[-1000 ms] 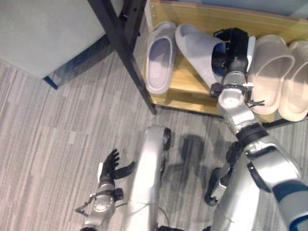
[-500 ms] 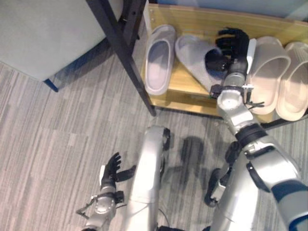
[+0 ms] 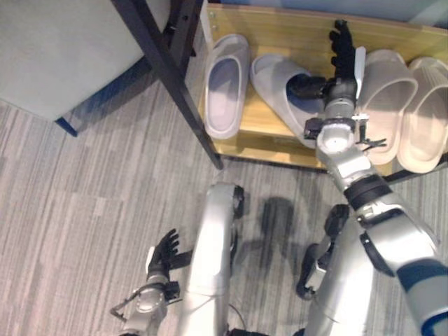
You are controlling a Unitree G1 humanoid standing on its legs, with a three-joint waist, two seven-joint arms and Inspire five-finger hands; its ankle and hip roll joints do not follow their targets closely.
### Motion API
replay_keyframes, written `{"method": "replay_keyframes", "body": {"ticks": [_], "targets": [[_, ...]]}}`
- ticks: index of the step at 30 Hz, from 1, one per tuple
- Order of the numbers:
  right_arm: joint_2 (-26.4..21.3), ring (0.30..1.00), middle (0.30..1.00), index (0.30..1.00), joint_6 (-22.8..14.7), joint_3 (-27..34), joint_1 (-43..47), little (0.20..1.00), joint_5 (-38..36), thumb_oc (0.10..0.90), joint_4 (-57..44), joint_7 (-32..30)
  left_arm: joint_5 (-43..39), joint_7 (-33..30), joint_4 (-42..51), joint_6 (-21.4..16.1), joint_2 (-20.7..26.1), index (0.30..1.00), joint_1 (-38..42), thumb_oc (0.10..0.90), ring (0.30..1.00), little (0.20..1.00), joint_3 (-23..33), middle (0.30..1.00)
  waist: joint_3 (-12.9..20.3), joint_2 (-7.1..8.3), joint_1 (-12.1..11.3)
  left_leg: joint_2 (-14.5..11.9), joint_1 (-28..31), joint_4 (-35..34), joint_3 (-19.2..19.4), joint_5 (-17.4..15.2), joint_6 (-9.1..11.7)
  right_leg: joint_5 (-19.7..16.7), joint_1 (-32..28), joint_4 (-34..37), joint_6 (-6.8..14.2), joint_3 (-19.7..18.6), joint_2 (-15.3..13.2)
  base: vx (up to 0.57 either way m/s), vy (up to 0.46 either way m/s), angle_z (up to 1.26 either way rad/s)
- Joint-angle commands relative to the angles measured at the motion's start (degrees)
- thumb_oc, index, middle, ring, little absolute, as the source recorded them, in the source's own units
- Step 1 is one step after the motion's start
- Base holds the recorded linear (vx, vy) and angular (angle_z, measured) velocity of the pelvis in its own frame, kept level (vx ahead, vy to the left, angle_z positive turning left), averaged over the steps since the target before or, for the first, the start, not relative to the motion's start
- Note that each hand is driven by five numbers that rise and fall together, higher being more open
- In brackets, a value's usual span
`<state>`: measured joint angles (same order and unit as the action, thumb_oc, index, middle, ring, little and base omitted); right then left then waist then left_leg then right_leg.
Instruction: Arrange the slippers neatly on the shoe rack.
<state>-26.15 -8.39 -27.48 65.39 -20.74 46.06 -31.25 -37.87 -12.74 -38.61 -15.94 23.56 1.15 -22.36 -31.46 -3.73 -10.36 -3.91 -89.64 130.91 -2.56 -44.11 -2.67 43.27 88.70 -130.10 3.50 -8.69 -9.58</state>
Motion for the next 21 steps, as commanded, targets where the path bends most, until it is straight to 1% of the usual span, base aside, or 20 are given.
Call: {"method": "replay_keyframes", "body": {"ticks": [1, 3, 6, 9, 11, 13, 14, 17, 18, 21], "targets": [[-4.17, 0.9, 0.9, 0.9, -4.69, -3.55, 11.82, 0.9, -1.56, 0.8, -9.25, 1.46, -0.53, 2.44, 3.67, -0.65, 0.92, 0.9, -2.39, 0.8, 0.9, 0.9, -2.33, 0.9, 1.67, 0.24, -1.26, 1.82, -0.31, -2.47, -5.03, -2.67, -1.76, -3.75, -1.42, 0.24, -8.02, -6.98, -0.86, 0.0, 0.0, 0.0], [-5.16, 0.9, 0.9, 0.9, -4.78, -4.15, 12.0, 0.9, -2.61, 0.8, -11.04, 2.9, -0.3, 3.25, 3.03, -0.02, 0.94, 0.9, -2.52, 0.8, 0.9, 0.9, -2.08, 0.9, 1.67, 0.61, -0.93, 1.67, -0.31, -2.52, -5.02, -2.74, -1.69, -3.95, -1.37, 0.36, -7.95, -7.03, -0.69, 0.0, 0.0, 0.0], [-6.83, 0.9, 0.9, 0.9, -2.89, -6.11, 12.69, 0.9, -0.06, 0.8, -13.04, 5.01, -0.24, 4.54, 1.98, 0.74, 0.87, 0.9, -2.63, 0.8, 0.9, 0.9, -1.49, 0.9, 1.67, 1.13, -0.57, 1.51, -0.31, -2.73, -5.05, -2.72, -1.63, -4.09, -1.24, 0.54, -7.94, -7.06, -0.56, 0.0, 0.002, -0.04], [-7.54, 0.9, 0.9, 0.9, -2.78, -6.09, 12.18, 0.9, 0.39, 0.8, -15.02, 5.81, 0.12, 4.83, 1.53, 0.98, 0.85, 0.9, -2.69, 0.8, 0.9, 0.9, -1.15, 0.9, 1.67, 1.31, -0.3, 1.5, -0.31, -2.82, -5.04, -2.69, -1.6, -4.06, -1.14, 0.65, -7.93, -7.04, -0.53, -0.01, -0.006, -0.05], [-9.09, 0.9, 0.9, 0.9, -2.63, -5.36, 10.68, 0.9, 2.18, 0.8, -18.37, 6.28, 0.23, 5.14, 1.87, 1.08, 1.0, 0.9, -2.8, 0.8, 0.9, 0.9, -0.55, 0.9, 1.67, 1.5, -0.14, 1.61, -0.31, -2.68, -5.18, -2.67, -1.59, -4.02, -1.13, 0.61, -7.93, -6.91, -0.51, 0.0, -0.009, -0.02], [-9.61, 0.9, 0.9, 0.9, -2.62, -5.05, 9.98, 0.9, 2.75, 0.8, -19.6, 6.38, 0.13, 5.29, 2.04, 1.1, 1.06, 0.9, -2.85, 0.8, 0.9, 0.9, -0.36, 0.9, 1.67, 1.6, -0.02, 1.56, -0.31, -2.75, -5.16, -2.64, -1.57, -4.05, -1.14, 0.65, -7.89, -6.88, -0.52, 0.0, 0.0, 0.0], [-10.24, 0.9, 0.9, 0.9, -2.62, -3.88, 7.88, 0.9, 3.4, 0.8, -22.26, 6.84, 0.39, 5.76, 2.14, 1.34, 1.03, 0.9, -2.92, 0.8, 0.9, 0.9, -0.22, 0.9, 1.67, 1.75, 0.2, 1.5, -0.31, -2.78, -5.07, -2.6, -1.57, -4.02, -1.12, 0.63, -7.91, -6.93, -0.51, 0.0, 0.0, 0.0], [-11.2, 0.9, 0.9, 0.9, -2.37, -2.58, 5.43, 0.9, 4.4, 0.8, -24.99, 7.37, 1.3, 6.22, 1.76, 1.67, 0.81, 0.9, -2.78, 0.8, 0.9, 0.9, -0.12, 0.9, 1.67, 1.96, 0.46, 1.62, -0.31, -2.79, -5.04, -2.62, -1.53, -3.99, -1.06, 0.6, -7.92, -7.01, -0.35, 0.0, 0.0, 0.0], [-12.77, 0.9, 0.9, 0.9, -2.61, -1.52, 3.4, 0.9, 5.16, 0.8, -27.45, 7.94, 1.46, 6.56, 1.49, 1.72, 0.45, 0.9, -2.83, 0.8, 0.9, 0.9, 0.0, 0.9, 1.67, 2.16, 0.78, 1.65, -0.31, -2.82, -4.99, -2.67, -1.48, -4.0, -1.04, 0.63, -7.89, -7.0, -0.34, 0.0, 0.0, 0.0], [-15.16, 0.9, 0.9, 0.9, -1.6, 0.17, 1.58, 0.9, 7.43, 0.8, -28.83, 8.66, 2.13, 7.67, 1.53, 1.93, 0.51, 0.9, -2.9, 0.8, 0.9, 0.9, 0.02, 0.9, 1.67, 2.25, 0.9, 1.69, -0.31, -2.8, -5.03, -2.72, -1.46, -4.09, -0.98, 0.66, -7.73, -7.1, -0.3, 0.0, 0.0, 0.0]]}}
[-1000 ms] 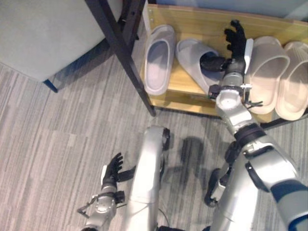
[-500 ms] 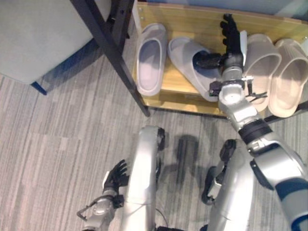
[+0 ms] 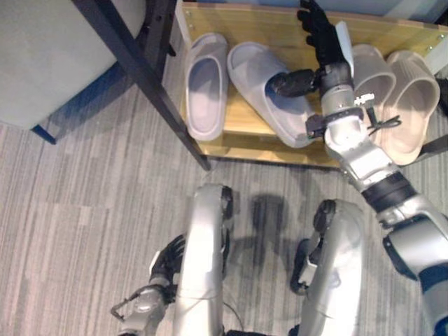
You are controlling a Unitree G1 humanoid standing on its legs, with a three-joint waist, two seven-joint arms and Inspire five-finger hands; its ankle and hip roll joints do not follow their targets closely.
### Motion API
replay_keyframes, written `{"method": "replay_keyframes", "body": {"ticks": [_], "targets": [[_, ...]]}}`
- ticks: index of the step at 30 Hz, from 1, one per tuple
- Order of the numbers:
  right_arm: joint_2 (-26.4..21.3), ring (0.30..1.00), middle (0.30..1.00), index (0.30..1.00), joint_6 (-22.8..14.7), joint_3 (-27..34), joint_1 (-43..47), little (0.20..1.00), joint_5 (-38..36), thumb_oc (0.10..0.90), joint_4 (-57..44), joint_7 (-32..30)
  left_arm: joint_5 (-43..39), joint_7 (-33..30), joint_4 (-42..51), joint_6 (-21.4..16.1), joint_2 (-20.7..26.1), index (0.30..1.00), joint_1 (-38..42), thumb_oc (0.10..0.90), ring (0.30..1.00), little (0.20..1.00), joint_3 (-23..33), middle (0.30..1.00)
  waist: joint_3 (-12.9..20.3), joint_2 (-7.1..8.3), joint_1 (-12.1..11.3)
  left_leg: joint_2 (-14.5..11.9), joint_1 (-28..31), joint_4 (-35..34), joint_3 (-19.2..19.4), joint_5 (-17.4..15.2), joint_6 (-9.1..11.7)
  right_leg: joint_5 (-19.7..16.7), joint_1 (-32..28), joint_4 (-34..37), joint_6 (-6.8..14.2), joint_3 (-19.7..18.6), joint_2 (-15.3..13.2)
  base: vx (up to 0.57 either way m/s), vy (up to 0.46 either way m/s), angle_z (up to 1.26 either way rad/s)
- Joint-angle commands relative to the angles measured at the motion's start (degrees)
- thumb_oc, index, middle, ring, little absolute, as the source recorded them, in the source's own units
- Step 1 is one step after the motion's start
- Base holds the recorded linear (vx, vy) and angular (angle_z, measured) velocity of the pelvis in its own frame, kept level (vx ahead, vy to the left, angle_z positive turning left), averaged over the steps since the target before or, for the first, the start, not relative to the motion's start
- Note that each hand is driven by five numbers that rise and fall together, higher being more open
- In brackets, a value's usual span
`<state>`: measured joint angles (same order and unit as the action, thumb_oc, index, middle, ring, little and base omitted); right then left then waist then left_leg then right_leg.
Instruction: Arrange the slippers neatly on the shoe rack.
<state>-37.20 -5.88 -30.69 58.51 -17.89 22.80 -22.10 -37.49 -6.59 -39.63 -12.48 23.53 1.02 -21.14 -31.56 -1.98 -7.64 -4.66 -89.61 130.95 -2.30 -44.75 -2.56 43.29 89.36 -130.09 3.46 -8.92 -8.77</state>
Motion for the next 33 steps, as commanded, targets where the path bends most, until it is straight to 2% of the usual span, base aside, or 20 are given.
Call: {"method": "replay_keyframes", "body": {"ticks": [1, 7, 15, 18, 21, 27, 33], "targets": [[-4.64, 0.9, 0.9, 0.9, -3.84, 3.65, 7.74, 0.9, 5.0, 0.8, -6.12, -0.16, 1.95, 1.76, 2.79, -1.43, 0.52, 0.9, -2.92, 0.8, 0.9, 0.9, -1.3, 0.9, 1.77, 0.47, -1.84, 2.48, -0.35, -2.84, -5.28, -2.1, -1.58, -4.08, -1.64, 0.69, -7.73, -6.85, -1.13, 0.0, 0.0, 0.0], [-5.51, 0.9, 0.9, 0.9, -1.93, 3.82, 8.06, 0.9, 7.58, 0.8, -4.14, 0.73, 2.74, 2.3, 2.07, -1.06, 0.16, 0.9, -2.63, 0.8, 0.9, 0.9, -1.72, 0.9, 1.77, 0.18, -2.07, 2.55, -0.35, -3.11, -5.31, -2.01, -1.6, -4.22, -1.44, 0.9, -7.82, -6.75, -1.0, 0.0, 0.0, 0.0], [-4.16, 0.9, 0.9, 0.9, -2.8, 6.08, 7.06, 0.9, 6.91, 0.8, -4.13, 0.34, 3.3, 2.07, 1.24, -1.67, -0.19, 0.9, -1.86, 0.8, 0.9, 0.9, -1.62, 0.9, 1.77, 0.08, -2.07, 2.81, -0.35, -3.3, -5.17, -1.8, -1.49, -4.27, -1.67, 0.87, -7.79, -6.55, -0.96, 0.0, 0.0, 0.0], [-1.23, 0.9, 0.9, 0.9, -4.02, 4.21, 11.43, 0.9, 3.95, 0.8, -0.13, -0.04, 3.21, 1.63, 1.01, -2.02, 0.3, 0.9, -1.31, 0.8, 0.9, 0.9, -2.39, 0.9, 1.77, -0.32, -2.8, 2.83, -0.35, -3.35, -5.29, -1.67, -1.41, -4.3, -1.61, 0.95, -7.97, -6.33, -0.87, 0.0, 0.0, 0.0], [1.36, 0.9, 0.9, 0.9, -1.72, 0.58, 18.08, 0.9, 6.07, 0.8, 8.69, -1.15, 2.88, 1.53, 0.56, -2.38, 0.79, 0.9, -0.85, 0.8, 0.9, 0.9, -2.98, 0.9, 1.77, -0.78, -3.62, 2.89, -0.35, -3.31, -5.39, -1.71, -1.43, -4.4, -1.75, 1.0, -7.92, -6.3, -0.98, 0.0, 0.0, 0.0], [6.32, 0.9, 0.9, 0.9, -1.35, -1.57, 23.57, 0.9, 5.48, 0.8, 20.61, -3.32, 2.62, 0.87, -0.74, -2.87, 1.06, 0.9, 0.04, 0.8, 0.9, 0.9, -4.34, 0.9, 1.77, -1.59, -4.54, 3.19, -0.35, -3.35, -5.47, -1.9, -1.55, -4.37, -2.04, 1.14, -8.02, -6.07, -1.32, 0.0, 0.0, 0.0], [8.45, 0.9, 0.9, 0.9, -1.93, -2.58, 25.84, 0.9, 6.06, 0.8, 21.59, -4.82, 2.97, 0.28, -2.41, -3.24, 0.95, 0.9, -0.1, 0.8, 0.9, 0.9, -5.2, 0.9, 1.77, -1.67, -4.94, 3.28, -0.35, -3.24, -5.45, -2.18, -1.62, -4.79, -2.34, 1.4, -7.9, -5.93, -1.44, 0.0, 0.0, 0.0]]}}
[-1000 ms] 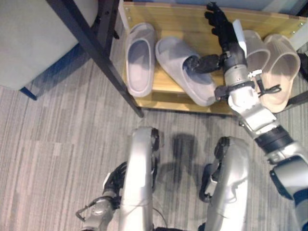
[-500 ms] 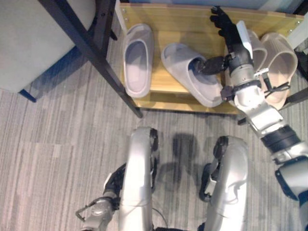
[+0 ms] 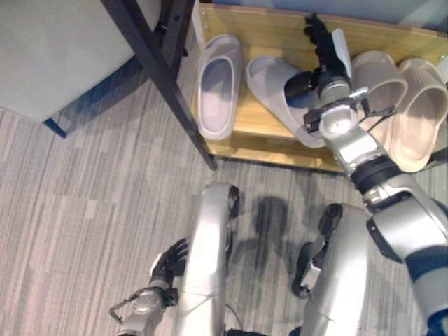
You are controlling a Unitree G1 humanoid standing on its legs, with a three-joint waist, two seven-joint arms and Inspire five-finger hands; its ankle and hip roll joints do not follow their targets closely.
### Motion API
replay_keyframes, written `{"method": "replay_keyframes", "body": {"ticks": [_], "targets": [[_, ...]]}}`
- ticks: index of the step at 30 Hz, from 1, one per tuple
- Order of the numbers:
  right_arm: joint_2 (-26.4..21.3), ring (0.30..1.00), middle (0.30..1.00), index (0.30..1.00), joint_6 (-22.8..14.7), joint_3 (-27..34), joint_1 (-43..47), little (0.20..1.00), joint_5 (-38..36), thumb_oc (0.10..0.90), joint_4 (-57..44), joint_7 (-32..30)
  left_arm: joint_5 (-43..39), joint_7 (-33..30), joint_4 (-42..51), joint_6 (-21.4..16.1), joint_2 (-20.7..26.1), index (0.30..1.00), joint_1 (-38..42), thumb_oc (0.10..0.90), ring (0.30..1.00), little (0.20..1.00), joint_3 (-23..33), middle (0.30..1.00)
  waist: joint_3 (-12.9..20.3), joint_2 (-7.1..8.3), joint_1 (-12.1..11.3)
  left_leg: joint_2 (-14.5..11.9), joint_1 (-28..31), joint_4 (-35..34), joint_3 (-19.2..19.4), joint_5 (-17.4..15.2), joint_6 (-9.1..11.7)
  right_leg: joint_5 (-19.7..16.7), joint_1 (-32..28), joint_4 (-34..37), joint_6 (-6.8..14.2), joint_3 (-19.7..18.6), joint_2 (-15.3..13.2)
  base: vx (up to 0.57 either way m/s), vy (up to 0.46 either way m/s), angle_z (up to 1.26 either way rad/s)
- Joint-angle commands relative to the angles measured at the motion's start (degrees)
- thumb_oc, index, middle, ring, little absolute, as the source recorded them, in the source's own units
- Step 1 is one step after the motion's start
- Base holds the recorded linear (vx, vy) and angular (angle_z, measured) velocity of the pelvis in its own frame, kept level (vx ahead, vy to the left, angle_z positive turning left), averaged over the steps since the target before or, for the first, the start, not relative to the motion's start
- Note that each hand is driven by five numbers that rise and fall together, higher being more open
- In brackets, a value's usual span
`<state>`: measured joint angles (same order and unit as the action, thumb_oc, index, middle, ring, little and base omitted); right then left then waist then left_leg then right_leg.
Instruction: Arrange the slippers neatly on the shoe rack.
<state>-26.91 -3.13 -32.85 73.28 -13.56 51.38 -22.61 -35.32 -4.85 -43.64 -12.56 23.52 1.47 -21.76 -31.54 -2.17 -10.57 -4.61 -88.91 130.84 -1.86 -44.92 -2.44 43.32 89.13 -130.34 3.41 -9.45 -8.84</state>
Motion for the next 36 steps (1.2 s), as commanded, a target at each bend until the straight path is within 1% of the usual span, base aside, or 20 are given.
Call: {"method": "replay_keyframes", "body": {"ticks": [1, 7, 13, 16, 19, 23, 27, 30, 36], "targets": [[-1.83, 0.9, 0.9, 0.9, -4.53, -0.43, 11.16, 0.9, 1.99, 0.8, -7.31, -4.44, 0.8, -1.39, 1.39, -3.13, 0.91, 0.9, -0.47, 0.8, 0.9, 0.9, -4.57, 0.9, 1.75, -1.4, -1.93, 3.18, -1.04, -3.13, -5.9, -2.03, -1.69, -4.77, -2.15, 1.64, -7.87, -5.47, -1.33, 0.0, 0.0, 0.0], [-1.62, 0.9, 0.9, 0.9, -4.67, 0.18, 11.16, 0.9, 4.47, 0.8, -6.06, -6.73, 1.15, -1.86, 1.01, -3.65, 0.69, 0.9, -0.17, 0.8, 0.9, 0.9, -5.2, 0.9, 1.75, -1.49, -1.85, 3.15, -1.04, -2.72, -5.72, -2.16, -1.66, -4.75, -2.25, 1.29, -7.82, -5.47, -1.35, 0.0, 0.0, 0.0], [0.25, 0.9, 0.9, 0.9, -4.69, -0.15, 13.62, 0.9, 3.84, 0.8, -2.58, -8.32, 1.09, -2.43, 0.5, -3.87, 0.88, 0.9, 0.07, 0.8, 0.9, 0.9, -5.93, 0.9, 1.75, -1.81, -2.34, 3.04, -1.04, -2.68, -5.65, -2.19, -1.59, -4.39, -1.93, 1.05, -8.12, -5.25, -1.22, 0.0, 0.0, 0.0], [1.64, 0.9, 0.9, 0.9, -4.4, -1.64, 16.11, 0.9, 4.01, 0.8, 0.33, -9.0, 1.43, -2.73, -0.52, -4.08, 0.72, 0.9, 0.68, 0.8, 0.9, 0.9, -6.57, 0.9, 1.75, -1.88, -2.8, 3.13, -1.04, -2.55, -5.82, -2.33, -1.64, -4.42, -2.06, 0.93, -8.03, -5.1, -1.41, 0.0, 0.0, 0.0], [1.82, 0.9, 0.9, 0.9, -4.51, -1.67, 16.42, 0.9, 3.68, 0.8, 0.66, -9.51, 1.43, -2.97, -0.87, -4.02, 0.57, 0.9, 0.81, 0.8, 0.9, 0.9, -6.92, 0.9, 1.75, -1.83, -2.83, 3.13, -1.04, -2.5, -5.83, -2.36, -1.61, -4.39, -2.19, 0.89, -8.1, -5.08, -1.5, 0.0, 0.0, 0.0], [1.38, 0.9, 0.9, 0.9, -4.29, -1.81, 16.25, 0.9, 4.22, 0.8, -0.53, -9.76, 1.95, -3.24, -1.65, -4.01, 0.35, 0.9, 0.88, 0.8, 0.9, 0.9, -6.89, 0.9, 1.75, -1.5, -2.62, 3.12, -1.04, -2.52, -5.87, -2.41, -1.54, -4.41, -2.24, 0.91, -8.19, -5.07, -1.43, 0.0, 0.0, 0.0], [0.65, 0.9, 0.9, 0.9, -4.51, -2.31, 15.5, 0.9, 4.15, 0.8, -2.12, -8.27, 2.13, -3.13, -2.19, -4.04, 0.13, 0.9, 1.04, 0.8, 0.9, 0.9, -6.54, 0.9, 1.75, -1.11, -2.32, 2.95, -1.04, -2.12, -5.94, -2.54, -1.44, -4.57, -2.01, 0.77, -8.12, -5.29, -1.22, 0.0, 0.0, 0.0], [-1.95, 0.9, 0.9, 0.9, -3.68, -3.65, 13.4, 0.9, 6.58, 0.8, -6.46, -6.05, 2.31, -2.65, -1.99, -3.77, -0.14, 0.9, 0.52, 0.8, 0.9, 0.9, -5.75, 0.9, 1.75, -0.53, -1.76, 2.98, -1.04, -2.12, -5.92, -2.6, -1.4, -4.58, -1.72, 0.74, -8.13, -5.48, -1.09, 0.0, 0.0, 0.0], [-3.33, 0.9, 0.9, 0.9, -3.89, -1.84, 10.75, 0.9, 8.14, 0.8, -10.75, -6.41, 3.23, -2.87, -2.92, -3.48, -0.76, 0.9, 0.26, 0.8, 0.9, 0.9, -5.59, 0.9, 1.75, -0.18, -1.27, 2.81, -1.04, -2.24, -5.74, -2.46, -1.33, -4.43, -1.49, 0.63, -8.19, -5.62, -0.88, 0.0, 0.0, 0.0]]}}
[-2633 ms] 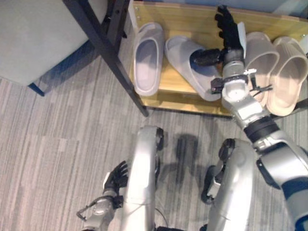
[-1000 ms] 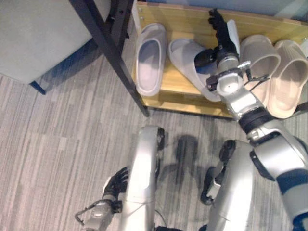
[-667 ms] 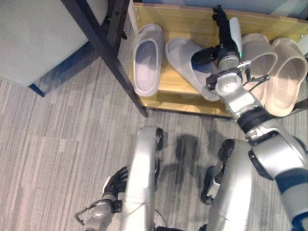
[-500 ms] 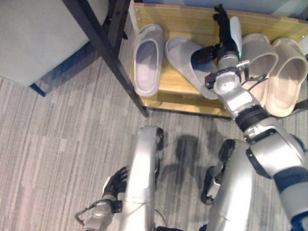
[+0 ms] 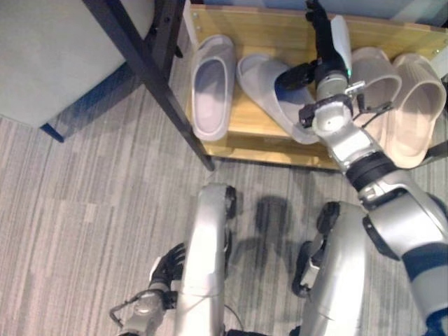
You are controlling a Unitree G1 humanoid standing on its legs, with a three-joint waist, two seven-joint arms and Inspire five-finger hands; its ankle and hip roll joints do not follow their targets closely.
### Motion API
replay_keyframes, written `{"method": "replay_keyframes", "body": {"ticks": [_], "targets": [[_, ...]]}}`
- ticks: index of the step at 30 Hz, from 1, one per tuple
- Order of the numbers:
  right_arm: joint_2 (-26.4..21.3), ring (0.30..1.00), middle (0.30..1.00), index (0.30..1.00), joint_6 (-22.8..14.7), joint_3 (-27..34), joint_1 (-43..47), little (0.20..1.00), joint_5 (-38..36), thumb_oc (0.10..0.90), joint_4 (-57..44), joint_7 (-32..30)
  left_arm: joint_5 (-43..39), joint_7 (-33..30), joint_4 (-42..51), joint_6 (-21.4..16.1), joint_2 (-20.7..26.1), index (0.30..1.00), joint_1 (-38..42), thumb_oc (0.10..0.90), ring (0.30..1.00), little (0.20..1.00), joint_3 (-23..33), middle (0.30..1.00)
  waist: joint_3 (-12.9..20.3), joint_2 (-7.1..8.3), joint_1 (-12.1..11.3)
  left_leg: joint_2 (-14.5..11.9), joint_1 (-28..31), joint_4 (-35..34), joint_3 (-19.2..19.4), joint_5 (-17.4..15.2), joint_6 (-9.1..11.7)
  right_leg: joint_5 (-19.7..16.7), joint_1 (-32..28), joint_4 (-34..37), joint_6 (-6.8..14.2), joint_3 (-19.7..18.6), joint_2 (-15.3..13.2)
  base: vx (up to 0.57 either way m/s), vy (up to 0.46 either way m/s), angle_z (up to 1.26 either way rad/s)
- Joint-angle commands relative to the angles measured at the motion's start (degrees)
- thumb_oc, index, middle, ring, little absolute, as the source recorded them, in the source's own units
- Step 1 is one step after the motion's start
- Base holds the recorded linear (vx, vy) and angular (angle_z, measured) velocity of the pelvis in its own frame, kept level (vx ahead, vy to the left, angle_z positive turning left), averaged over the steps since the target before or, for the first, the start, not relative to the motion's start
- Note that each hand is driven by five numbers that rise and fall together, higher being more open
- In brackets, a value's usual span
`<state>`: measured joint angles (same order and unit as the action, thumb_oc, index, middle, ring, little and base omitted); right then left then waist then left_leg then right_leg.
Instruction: Arrange the slippers neatly on the shoe rack.
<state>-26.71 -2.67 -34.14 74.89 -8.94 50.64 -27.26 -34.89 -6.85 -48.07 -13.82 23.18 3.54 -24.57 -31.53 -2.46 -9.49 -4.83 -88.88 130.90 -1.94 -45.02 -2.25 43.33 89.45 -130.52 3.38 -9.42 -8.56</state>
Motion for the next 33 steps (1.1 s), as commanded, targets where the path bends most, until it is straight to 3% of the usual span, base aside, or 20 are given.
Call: {"method": "replay_keyframes", "body": {"ticks": [1, 3, 6, 23, 33], "targets": [[-4.04, 0.9, 0.9, 0.9, -4.69, -0.3, 8.48, 0.9, 3.59, 0.8, -10.86, -1.58, 3.01, -0.98, 1.42, -2.28, -0.5, 0.9, -1.79, 0.8, 0.9, 0.9, -2.64, 0.9, 1.74, 0.18, -2.27, 3.03, -1.08, -2.33, -5.64, -2.32, -1.49, -4.46, -1.82, 0.83, -8.16, -5.68, -1.12, 0.0, 0.0, 0.0], [-4.76, 0.9, 0.9, 0.9, -5.05, -0.49, 8.15, 0.9, 3.73, 0.8, -11.49, -1.13, 3.34, -0.94, 1.3, -2.34, -0.5, 0.9, -1.82, 0.8, 0.9, 0.9, -2.46, 0.9, 1.74, 0.27, -2.24, 3.04, -1.08, -2.29, -5.65, -2.32, -1.47, -4.41, -1.79, 0.76, -8.19, -5.7, -1.1, 0.0, 0.0, 0.0], [-9.75, 0.9, 0.9, 0.9, -5.3, -2.69, 7.52, 0.9, 4.23, 0.8, -13.25, 2.2, 4.27, -0.71, 1.52, -2.87, -0.11, 0.9, -2.8, 0.8, 0.9, 0.9, -1.75, 0.9, 1.74, 0.6, -2.12, 3.03, -1.08, -2.27, -5.9, -2.18, -1.32, -4.43, -1.61, 0.59, -8.06, -5.84, -1.1, 0.0, 0.0, 0.0], [-18.5, 0.9, 0.9, 0.9, -6.64, -7.27, 3.12, 0.9, -3.48, 0.8, -22.43, 16.63, 6.73, 2.39, -0.1, -1.48, -0.43, 0.9, -2.87, 0.8, 0.9, 0.9, -0.89, 0.9, 1.74, 1.83, -1.63, 3.11, -1.08, -2.5, -6.36, -1.85, -0.8, -4.52, -1.2, 0.77, -7.97, -6.07, -1.12, 0.0, 0.0, 0.0], [-24.56, 0.9, 0.9, 0.9, -7.79, -4.67, -0.96, 0.9, -3.32, 0.8, -29.94, 17.58, 7.65, 3.01, -0.62, -1.55, -0.96, 0.9, -2.56, 0.8, 0.9, 0.9, -0.18, 0.9, 1.74, 2.29, -1.09, 3.0, -1.08, -2.77, -6.29, -1.73, -0.76, -4.6, -1.13, 0.92, -7.85, -6.44, -1.14, 0.0, 0.0, 0.0]]}}
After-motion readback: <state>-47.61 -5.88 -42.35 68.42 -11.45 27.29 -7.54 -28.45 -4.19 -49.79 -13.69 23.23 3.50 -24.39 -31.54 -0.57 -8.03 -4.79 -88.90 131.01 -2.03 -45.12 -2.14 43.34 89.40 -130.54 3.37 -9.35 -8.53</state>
